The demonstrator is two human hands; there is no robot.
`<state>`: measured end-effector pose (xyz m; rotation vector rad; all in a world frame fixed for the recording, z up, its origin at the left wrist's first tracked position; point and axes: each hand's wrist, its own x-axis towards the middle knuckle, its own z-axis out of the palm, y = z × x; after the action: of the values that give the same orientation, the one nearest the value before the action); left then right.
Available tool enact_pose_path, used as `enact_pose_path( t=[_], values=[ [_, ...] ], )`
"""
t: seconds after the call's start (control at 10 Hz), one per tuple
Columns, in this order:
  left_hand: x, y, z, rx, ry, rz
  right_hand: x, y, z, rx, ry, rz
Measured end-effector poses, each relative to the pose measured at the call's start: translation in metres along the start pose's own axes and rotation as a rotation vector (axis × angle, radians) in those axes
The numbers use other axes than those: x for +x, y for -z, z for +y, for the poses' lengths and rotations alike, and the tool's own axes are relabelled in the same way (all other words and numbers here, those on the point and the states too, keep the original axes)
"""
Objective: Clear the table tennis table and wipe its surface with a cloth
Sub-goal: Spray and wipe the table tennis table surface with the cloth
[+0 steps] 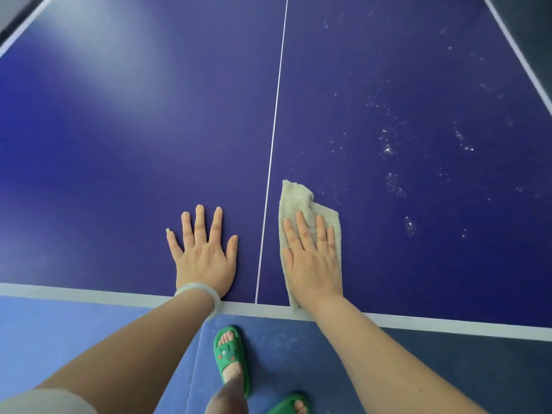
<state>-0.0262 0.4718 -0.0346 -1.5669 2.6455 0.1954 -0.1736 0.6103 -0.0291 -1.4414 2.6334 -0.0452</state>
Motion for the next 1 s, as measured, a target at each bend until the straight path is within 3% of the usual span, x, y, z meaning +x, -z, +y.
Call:
enact_pose_path(
  t=[0.1,0.2,0.3,0.4,0.5,0.6,0.7,0.8,0.9,1.0],
  values=[
    [-0.001,0.0,-0.001,-0.006,0.0,0.006,-0.01,-0.001,0.011,-0.013,-0.001,-0.012],
    [0.0,-0.002,-0.001,-0.007,0.002,0.011,-0.01,0.003,0.04,-0.004,-0.175,-0.001],
    [0.001,-0.002,-0.001,-0.008,-0.001,0.014,-0.003,0.003,0.021,0.02,-0.302,0.029],
    [0.0,-0.002,-0.001,-0.008,-0.002,0.011,-0.013,-0.002,-0.014,0.024,0.011,0.026],
    [0.0,-0.001,-0.001,-0.014,-0.005,0.011,-0.005,0.0,0.022,-0.001,0.092,0.004],
    [0.0,-0.002,-0.001,-0.009,-0.006,0.008,0.014,0.007,0.063,-0.013,-0.284,-0.002],
    [0.0,-0.001,-0.002,-0.009,-0.006,0.006,0.017,0.007,0.033,0.019,-0.38,0.012],
    [0.0,-0.001,-0.001,0.003,-0.007,-0.001,0.002,0.002,-0.001,0.049,-0.096,-0.01],
    [0.0,0.0,-0.001,0.003,-0.008,0.0,0.005,0.012,0.01,0.14,0.045,-0.06],
    [0.0,-0.001,-0.001,-0.004,-0.009,0.005,0.017,0.025,0.028,0.328,-0.032,0.097]
  ],
)
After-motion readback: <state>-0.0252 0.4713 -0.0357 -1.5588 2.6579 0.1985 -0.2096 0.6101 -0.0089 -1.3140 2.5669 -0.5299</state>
